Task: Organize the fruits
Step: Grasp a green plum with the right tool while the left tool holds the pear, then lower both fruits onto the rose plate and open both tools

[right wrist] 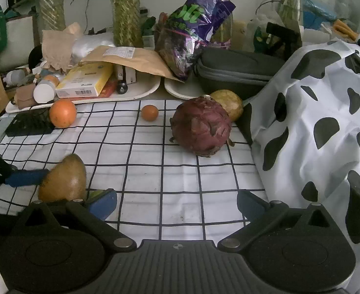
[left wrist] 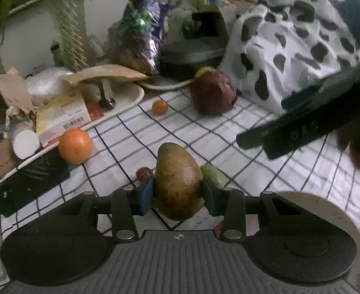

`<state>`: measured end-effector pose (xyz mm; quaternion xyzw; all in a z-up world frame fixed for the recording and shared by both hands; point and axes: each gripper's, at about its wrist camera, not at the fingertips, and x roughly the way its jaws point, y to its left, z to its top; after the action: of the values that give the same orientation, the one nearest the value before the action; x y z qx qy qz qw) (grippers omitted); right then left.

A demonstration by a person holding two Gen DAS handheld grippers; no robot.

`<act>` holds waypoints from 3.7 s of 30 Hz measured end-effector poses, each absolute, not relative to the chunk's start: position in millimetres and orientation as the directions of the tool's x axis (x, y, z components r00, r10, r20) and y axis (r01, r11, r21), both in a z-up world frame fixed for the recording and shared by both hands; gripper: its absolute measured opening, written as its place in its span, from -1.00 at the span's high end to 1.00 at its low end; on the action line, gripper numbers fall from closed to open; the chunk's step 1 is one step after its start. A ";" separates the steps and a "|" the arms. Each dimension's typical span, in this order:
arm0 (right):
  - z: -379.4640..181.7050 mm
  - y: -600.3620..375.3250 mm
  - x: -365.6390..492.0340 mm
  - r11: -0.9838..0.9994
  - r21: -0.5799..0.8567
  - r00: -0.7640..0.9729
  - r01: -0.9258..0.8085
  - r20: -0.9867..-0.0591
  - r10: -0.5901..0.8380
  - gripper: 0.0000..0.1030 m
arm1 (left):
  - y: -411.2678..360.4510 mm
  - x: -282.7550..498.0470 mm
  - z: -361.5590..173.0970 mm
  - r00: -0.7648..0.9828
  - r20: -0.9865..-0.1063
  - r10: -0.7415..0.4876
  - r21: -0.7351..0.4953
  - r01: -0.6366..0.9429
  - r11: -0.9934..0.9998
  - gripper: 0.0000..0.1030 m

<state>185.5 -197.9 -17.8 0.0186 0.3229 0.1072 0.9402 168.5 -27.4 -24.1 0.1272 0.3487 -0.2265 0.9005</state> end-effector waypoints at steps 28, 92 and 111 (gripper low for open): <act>-21.6 -170.6 191.4 0.959 0.120 0.737 -0.256 -0.618 0.274 -1.00 | 36.7 195.2 -37.5 0.587 -0.775 -0.234 -0.067 0.291 0.954 0.08; -11.2 -173.8 81.1 0.888 0.170 0.694 -0.428 -0.568 0.443 0.39 | 18.7 63.6 -11.0 0.633 -0.705 -0.318 -0.099 0.357 0.929 0.12; -29.4 -185.0 34.6 0.901 0.189 0.656 -0.391 -0.630 0.416 0.36 | 7.0 42.7 -31.4 0.529 -0.796 -0.295 -0.169 0.274 0.947 0.10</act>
<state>34.6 -185.0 -29.4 0.0182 0.3506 0.2217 0.9097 42.7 7.0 -31.4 -0.0114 0.4574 -0.1629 0.8742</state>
